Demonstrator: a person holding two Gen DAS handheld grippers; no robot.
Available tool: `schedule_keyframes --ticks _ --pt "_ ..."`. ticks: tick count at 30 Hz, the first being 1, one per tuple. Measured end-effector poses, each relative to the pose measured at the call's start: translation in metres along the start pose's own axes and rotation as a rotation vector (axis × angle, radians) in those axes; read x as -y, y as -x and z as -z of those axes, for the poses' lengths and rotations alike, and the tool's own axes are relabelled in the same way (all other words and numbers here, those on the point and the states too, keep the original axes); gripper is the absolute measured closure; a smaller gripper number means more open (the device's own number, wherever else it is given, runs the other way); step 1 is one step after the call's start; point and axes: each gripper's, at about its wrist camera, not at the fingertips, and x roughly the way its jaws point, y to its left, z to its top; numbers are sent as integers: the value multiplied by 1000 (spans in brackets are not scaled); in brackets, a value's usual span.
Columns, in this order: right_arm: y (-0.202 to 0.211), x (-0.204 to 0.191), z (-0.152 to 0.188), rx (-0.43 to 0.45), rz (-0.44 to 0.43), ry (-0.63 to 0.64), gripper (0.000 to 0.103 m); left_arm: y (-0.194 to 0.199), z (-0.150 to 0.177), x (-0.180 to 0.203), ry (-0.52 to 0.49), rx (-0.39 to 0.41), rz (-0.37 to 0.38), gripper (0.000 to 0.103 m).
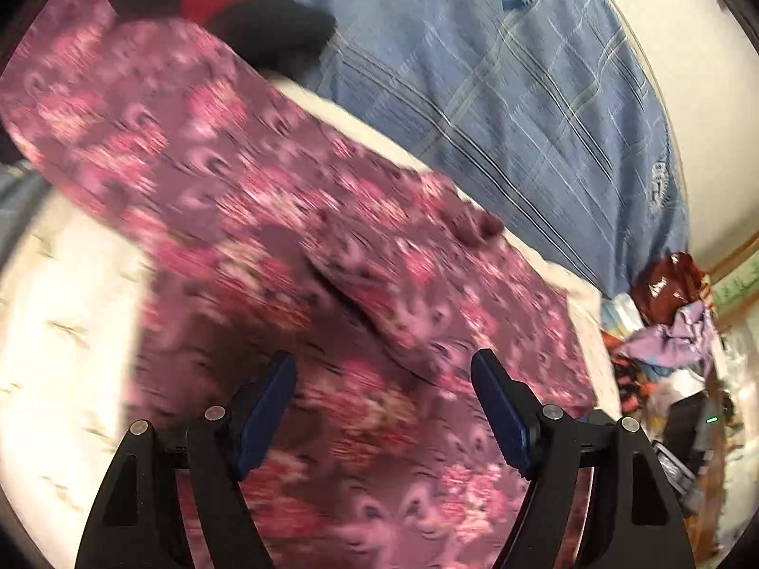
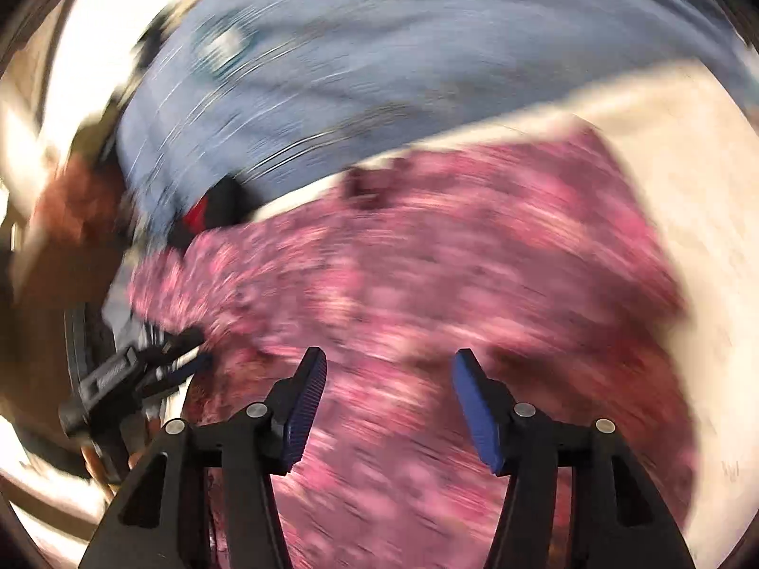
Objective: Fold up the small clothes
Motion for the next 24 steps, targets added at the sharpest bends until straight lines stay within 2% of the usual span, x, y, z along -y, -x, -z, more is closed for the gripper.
schedule_keyframes --ticks 3,5,6,7,8,9,11,13,14,16,17,18,19,21,23,24 --pt "12 51 -2 76 -110 -176 45 -20 -8 -3 65 -44 26 27" --pt "10 74 -11 124 -155 -259 45 -33 -18 -6 95 -31 13 30" --pt "6 84 -14 134 -168 -312 47 -38 -25 -7 115 -23 -13 48" --pt "3 94 -17 150 -182 -367 55 -42 -31 -6 124 -23 -30 58" --pt "0 100 -21 159 -202 -415 80 -48 -40 -4 119 -47 -27 91" --pt "1 104 -25 159 -205 -437 101 -48 -45 -1 118 -63 -25 96" --pt "17 97 -32 247 -224 -412 100 -42 -49 4 116 -35 -36 95" --pt "36 84 -37 312 -187 -308 100 -37 -50 6 84 -1 -54 91" --pt "39 82 -36 313 -164 -269 100 -40 -48 6 67 -9 -86 91" --pt "25 91 -32 233 -89 -258 99 -62 -41 -4 62 -87 -167 91" --pt "11 98 -26 173 -29 -258 99 -62 -38 -7 64 -79 -152 91" --pt "8 105 -20 145 -31 -262 99 -55 -38 -8 60 -53 -133 90" --pt "10 108 -14 153 -58 -277 100 -49 -39 -9 57 -62 -128 90" --pt "25 106 -6 175 -76 -292 94 -31 -37 -10 30 -47 -131 89" --pt "46 100 -2 200 -53 -257 90 -4 -32 -8 -9 0 -172 87" --pt "58 95 -4 230 -60 -215 90 11 -32 -5 -23 36 -161 84"
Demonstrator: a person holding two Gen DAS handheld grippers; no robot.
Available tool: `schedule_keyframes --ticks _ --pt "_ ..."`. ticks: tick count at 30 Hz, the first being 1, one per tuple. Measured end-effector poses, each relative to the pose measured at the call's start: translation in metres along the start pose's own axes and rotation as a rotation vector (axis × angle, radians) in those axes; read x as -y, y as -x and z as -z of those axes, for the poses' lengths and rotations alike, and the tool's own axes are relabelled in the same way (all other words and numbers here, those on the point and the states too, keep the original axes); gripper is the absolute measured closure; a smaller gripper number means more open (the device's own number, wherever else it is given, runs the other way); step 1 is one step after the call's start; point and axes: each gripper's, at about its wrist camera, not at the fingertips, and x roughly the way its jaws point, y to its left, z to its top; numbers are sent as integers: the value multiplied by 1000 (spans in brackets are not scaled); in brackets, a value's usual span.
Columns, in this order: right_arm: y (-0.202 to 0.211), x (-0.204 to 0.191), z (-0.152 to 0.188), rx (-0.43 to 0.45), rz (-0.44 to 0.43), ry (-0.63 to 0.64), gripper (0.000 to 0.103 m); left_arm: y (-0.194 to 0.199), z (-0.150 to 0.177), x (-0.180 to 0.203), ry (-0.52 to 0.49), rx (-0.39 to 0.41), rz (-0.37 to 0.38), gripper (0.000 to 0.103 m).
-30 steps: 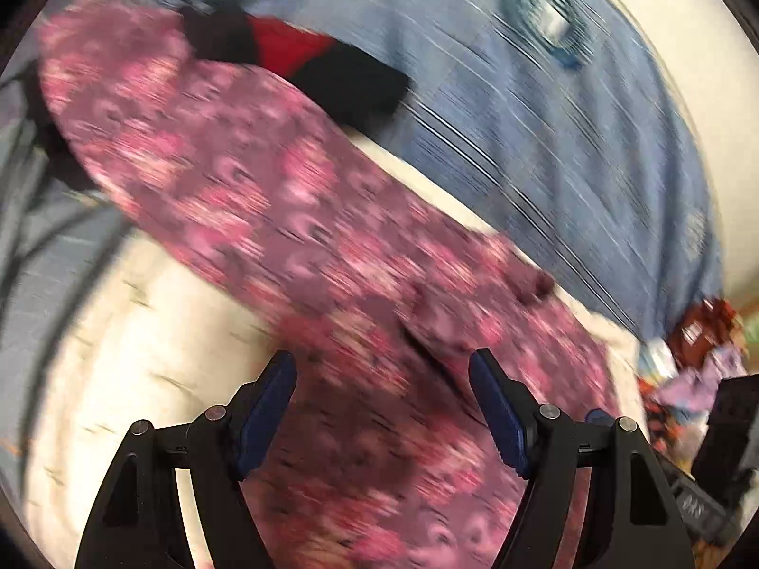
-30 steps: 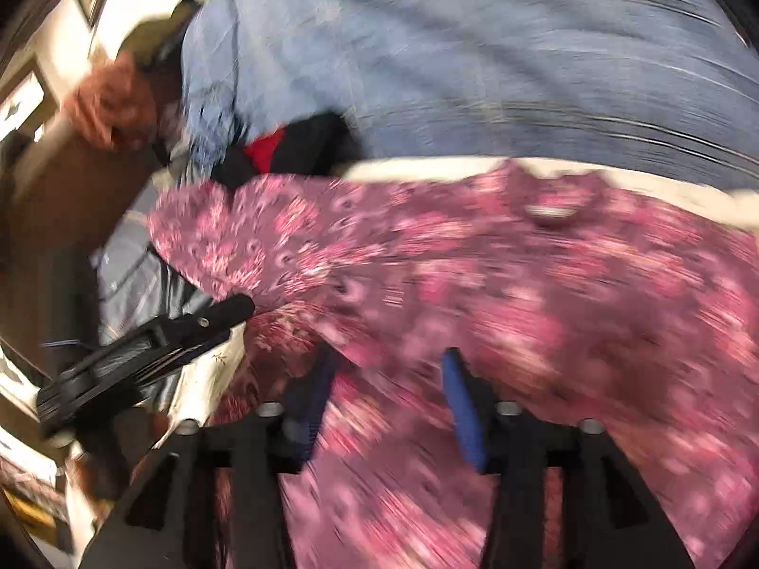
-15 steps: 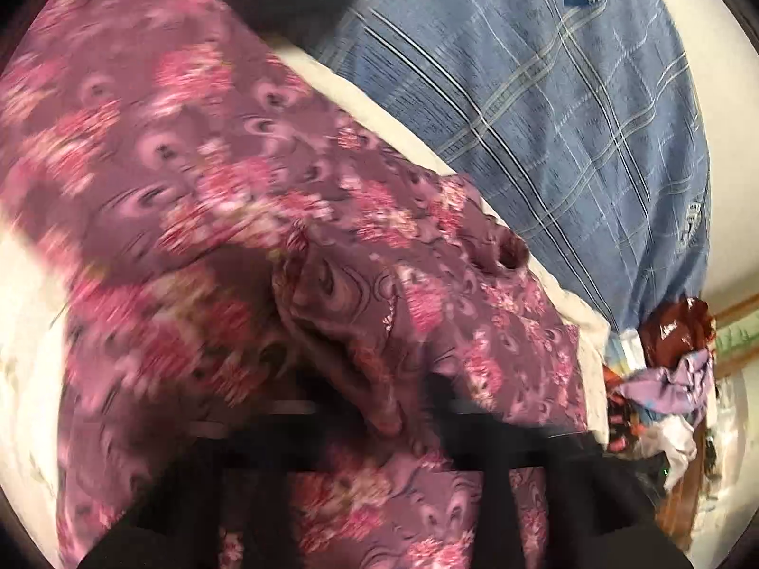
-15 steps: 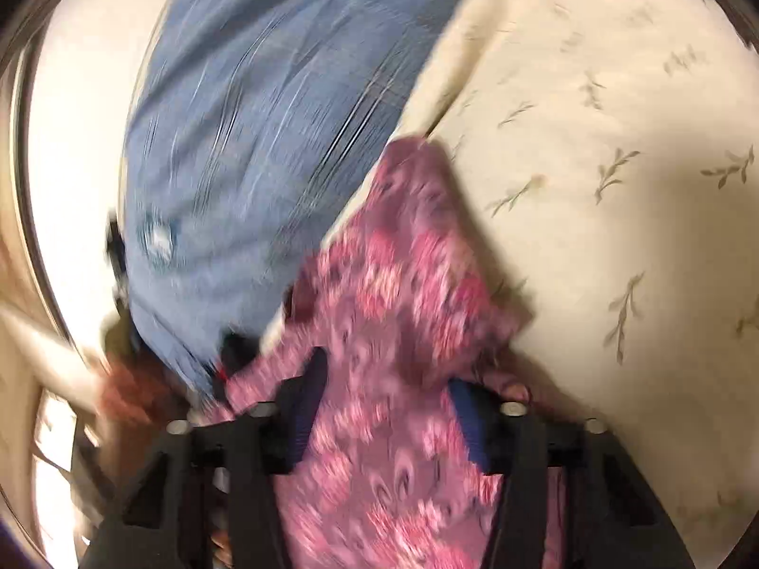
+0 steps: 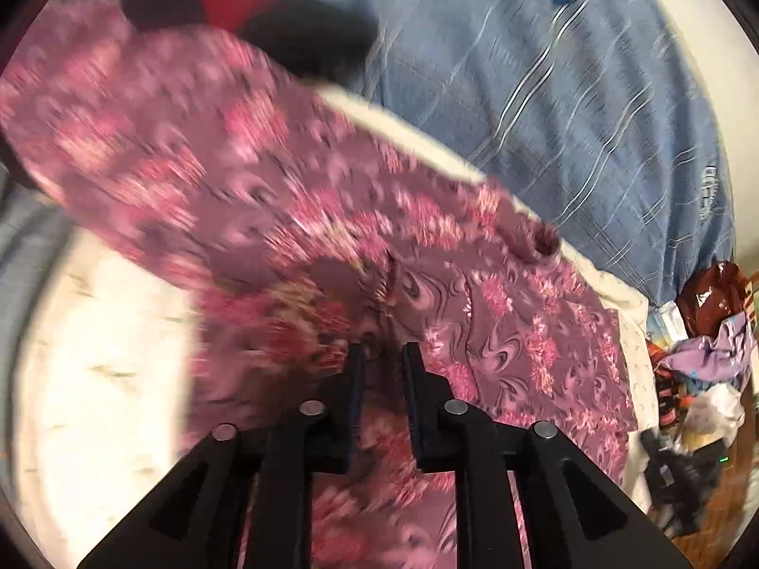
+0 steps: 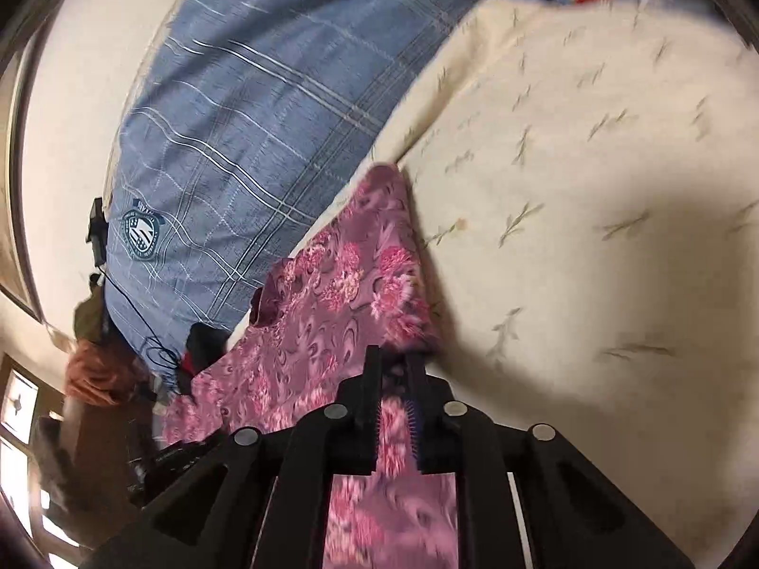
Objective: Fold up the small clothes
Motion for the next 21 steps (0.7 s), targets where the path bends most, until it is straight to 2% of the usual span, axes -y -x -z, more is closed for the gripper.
schedule_keyframes --ticks 2,3,4,5,7,10,11,12,14,15,18,21 --pt "8 -23 -4 59 -4 112 86 14 0 10 -6 32 24 77" --pt "5 -33 -6 67 -5 151 82 18 -3 19 -12 50 35 71" --pt "-4 -42 -9 62 -4 186 73 17 -6 30 -28 58 31 67" --pt "-11 -44 -9 58 1 205 70 15 -2 37 -42 58 22 61" --pt "-32 -48 -8 35 23 234 71 -2 0 49 -68 23 -15 60" --pt "-63 -37 1 -31 102 232 71 -53 7 48 -53 -105 -87 62" --pt "-73 -30 7 -56 118 229 71 -60 10 48 -54 -91 -97 65" --pt "-73 -28 12 -16 97 253 71 -55 9 50 -73 -55 -105 65" --pt "-71 -33 18 6 108 290 69 -46 2 47 -58 -87 -66 65" --pt "-72 -35 18 6 112 301 67 -36 -3 40 -48 -77 -45 65" --pt "-73 -38 20 9 102 321 60 6 -28 14 -35 19 -97 63" --pt "-71 -35 20 12 88 316 59 59 -65 -48 54 104 -154 56"
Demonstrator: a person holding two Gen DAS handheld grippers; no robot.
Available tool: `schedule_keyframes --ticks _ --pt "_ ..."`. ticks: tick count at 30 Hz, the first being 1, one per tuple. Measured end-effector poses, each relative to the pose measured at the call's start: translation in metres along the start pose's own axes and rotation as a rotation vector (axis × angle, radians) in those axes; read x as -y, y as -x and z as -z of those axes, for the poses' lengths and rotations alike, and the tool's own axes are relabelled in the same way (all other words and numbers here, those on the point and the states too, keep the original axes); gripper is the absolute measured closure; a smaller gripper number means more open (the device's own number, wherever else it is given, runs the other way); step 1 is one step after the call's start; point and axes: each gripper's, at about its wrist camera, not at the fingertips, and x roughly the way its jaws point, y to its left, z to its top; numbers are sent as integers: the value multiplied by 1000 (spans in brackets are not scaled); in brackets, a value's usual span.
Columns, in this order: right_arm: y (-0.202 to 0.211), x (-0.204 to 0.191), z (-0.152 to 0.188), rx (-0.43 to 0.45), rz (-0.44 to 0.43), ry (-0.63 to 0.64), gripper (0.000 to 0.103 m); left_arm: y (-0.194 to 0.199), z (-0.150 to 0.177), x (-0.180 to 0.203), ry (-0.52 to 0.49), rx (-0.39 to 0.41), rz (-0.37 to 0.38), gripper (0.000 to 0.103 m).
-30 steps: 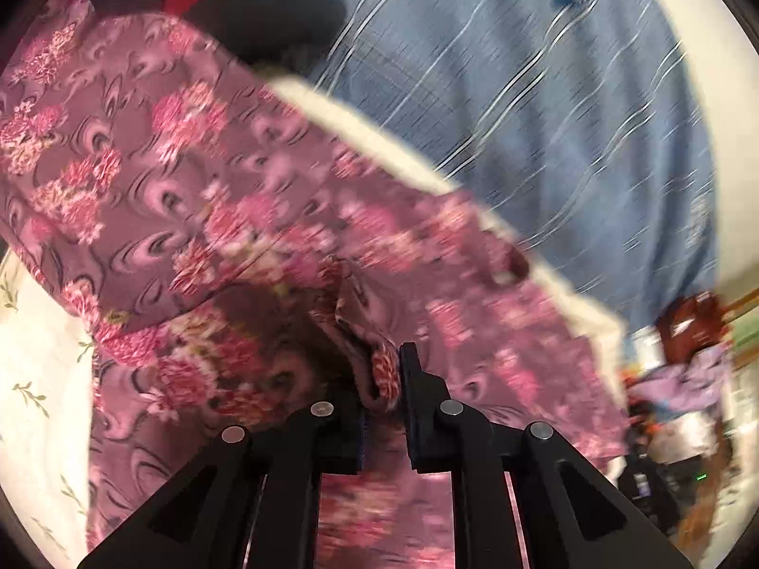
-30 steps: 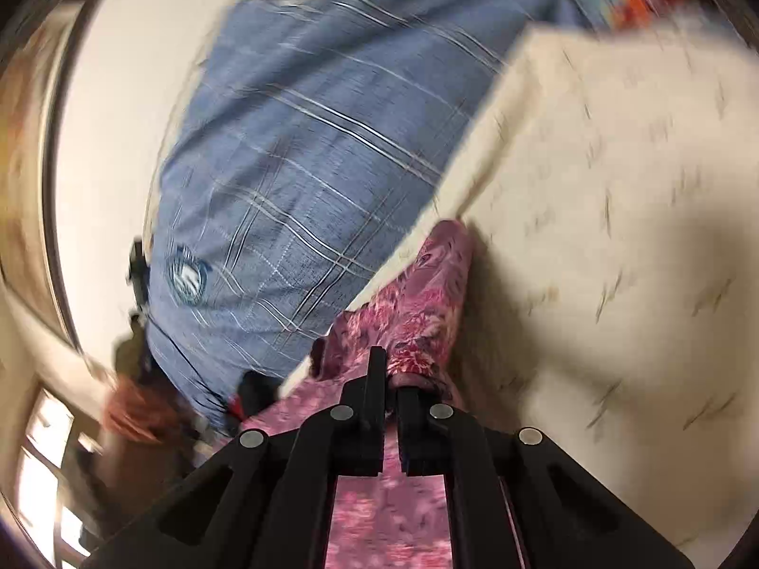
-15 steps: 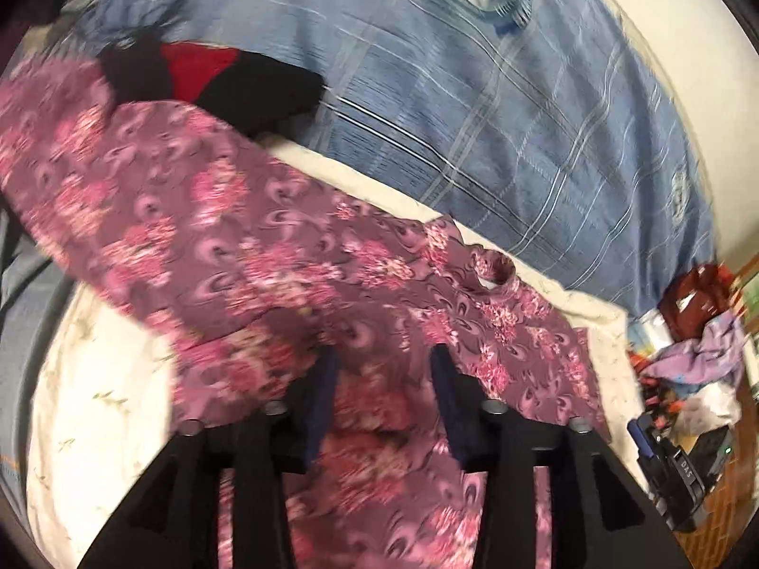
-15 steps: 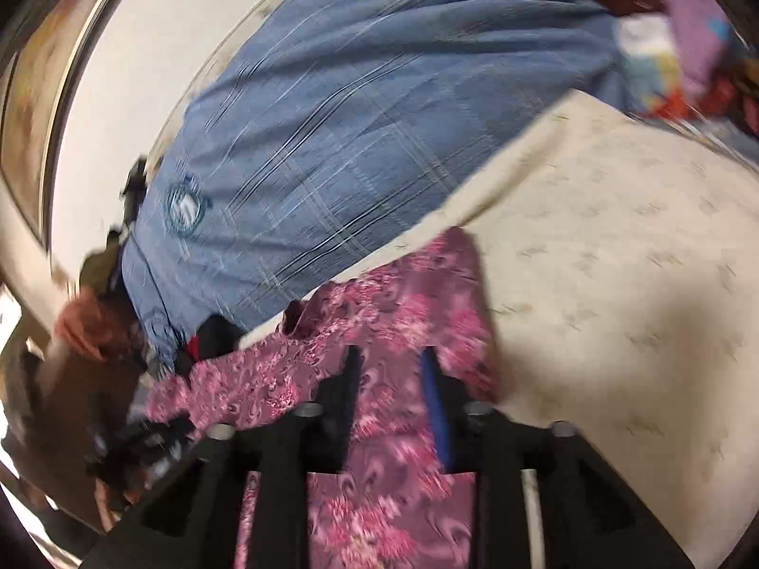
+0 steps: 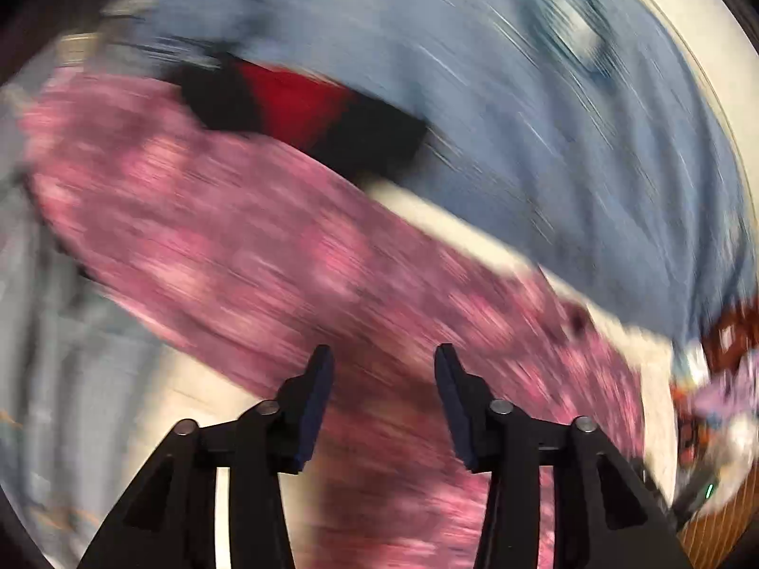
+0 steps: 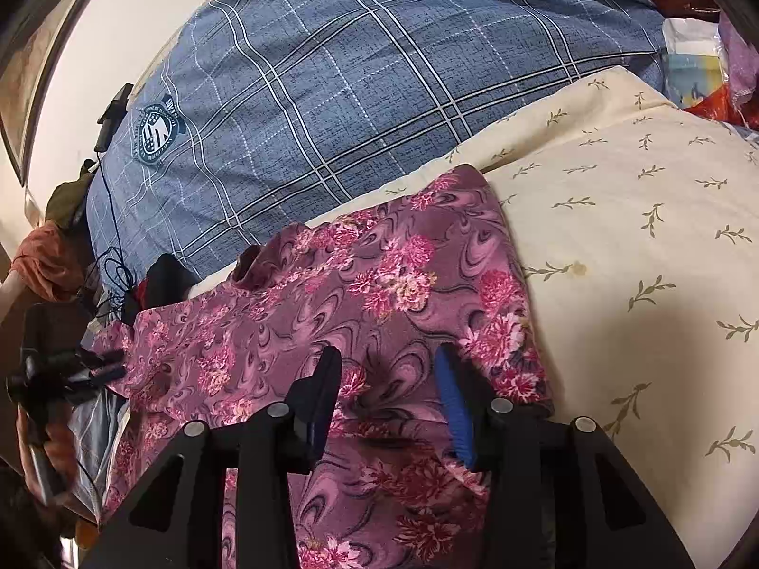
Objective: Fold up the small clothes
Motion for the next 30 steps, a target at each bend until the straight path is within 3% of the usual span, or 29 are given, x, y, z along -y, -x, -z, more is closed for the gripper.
schedule_keyframes --ticks 4,8,13,19,20,21,23,25,30 --pt "-1 0 -1 4 -6 -7 59 46 -60 -106 155 69 -106 52" --pt "-2 -2 0 5 9 7 58 68 -93 -193 408 95 0 45" --pt "-3 -5 -1 2 22 24 56 53 -109 -243 522 91 6 43" --pt "-6 -8 -1 -2 30 43 53 16 -119 -253 539 106 71 48" --pt "-6 -9 -1 -2 32 46 52 11 -121 -253 545 115 76 56" --pt "-6 -9 -1 -2 32 47 52 4 -122 -253 549 115 78 75" --pt "-6 -9 -1 -1 29 47 51 -5 -123 -252 552 116 94 89" --pt "-6 -8 -1 0 22 43 51 -5 -121 -244 538 148 89 92" --pt "-5 -6 -1 3 2 31 51 28 -112 -191 388 198 104 94"
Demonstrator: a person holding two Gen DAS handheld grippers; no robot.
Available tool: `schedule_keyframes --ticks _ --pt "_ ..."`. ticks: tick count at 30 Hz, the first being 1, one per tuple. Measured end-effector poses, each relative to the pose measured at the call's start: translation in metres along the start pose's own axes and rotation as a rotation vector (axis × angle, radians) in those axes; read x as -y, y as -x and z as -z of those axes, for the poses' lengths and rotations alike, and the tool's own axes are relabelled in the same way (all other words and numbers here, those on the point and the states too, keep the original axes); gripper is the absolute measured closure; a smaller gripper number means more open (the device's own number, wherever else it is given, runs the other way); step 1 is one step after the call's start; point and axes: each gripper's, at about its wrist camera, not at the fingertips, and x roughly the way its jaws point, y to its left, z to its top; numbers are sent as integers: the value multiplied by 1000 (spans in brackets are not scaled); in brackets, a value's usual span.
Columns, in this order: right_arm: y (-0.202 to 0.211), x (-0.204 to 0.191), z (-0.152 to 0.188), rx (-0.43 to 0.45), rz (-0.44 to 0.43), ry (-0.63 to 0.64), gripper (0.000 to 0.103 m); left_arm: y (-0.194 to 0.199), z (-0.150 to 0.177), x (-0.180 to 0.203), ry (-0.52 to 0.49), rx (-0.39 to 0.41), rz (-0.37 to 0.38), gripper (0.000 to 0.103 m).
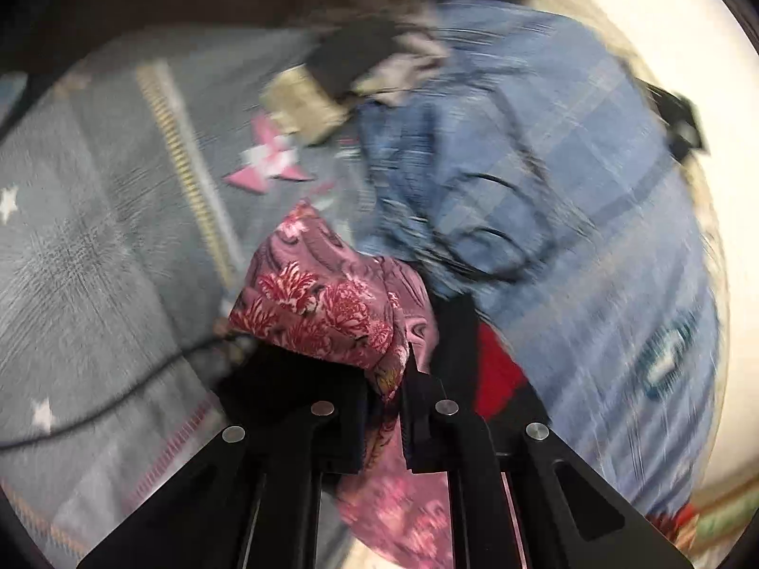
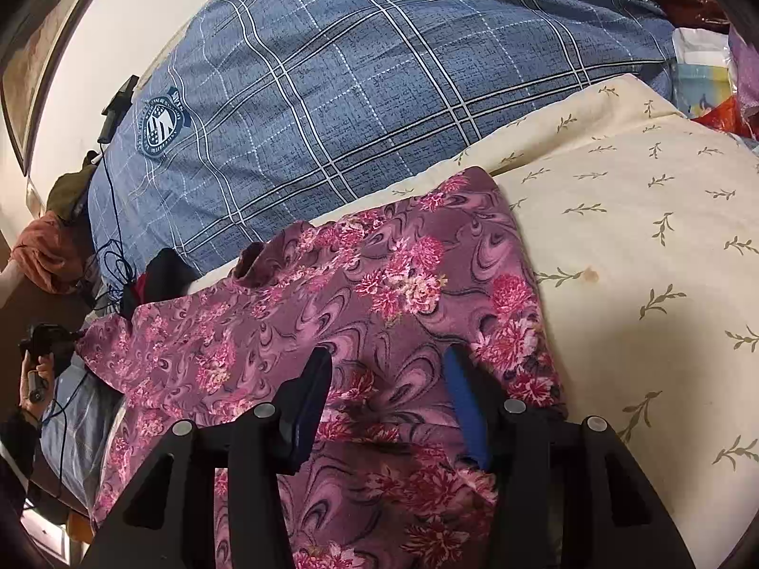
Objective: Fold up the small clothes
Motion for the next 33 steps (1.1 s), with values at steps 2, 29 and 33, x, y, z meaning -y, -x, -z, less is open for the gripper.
schedule_keyframes --ticks 2,29,33 --pt "0 1 0 2 -8 -6 51 15 15 24 -60 -1 38 94" --pt "1 18 1 20 -122 -86 50 -114 352 211 -385 -615 216 73" --pt "1 12 -5 -23 -100 -89 50 -47 311 171 -385 -447 242 39"
